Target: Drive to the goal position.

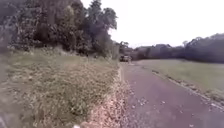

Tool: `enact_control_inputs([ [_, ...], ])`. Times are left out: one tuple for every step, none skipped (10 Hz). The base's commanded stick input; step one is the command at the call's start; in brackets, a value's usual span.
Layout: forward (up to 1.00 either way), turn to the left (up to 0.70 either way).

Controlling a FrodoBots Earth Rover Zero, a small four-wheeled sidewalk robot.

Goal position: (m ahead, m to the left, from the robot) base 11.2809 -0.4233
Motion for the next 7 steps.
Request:
enact_control_inputs([
  [0.7,0.0],
  [0.7,0.0],
  [0.7,0.0],
  [0.7,0.0],
  [0.7,0.0],
  [0.7,0.0],
  [0.7,0.0],
])
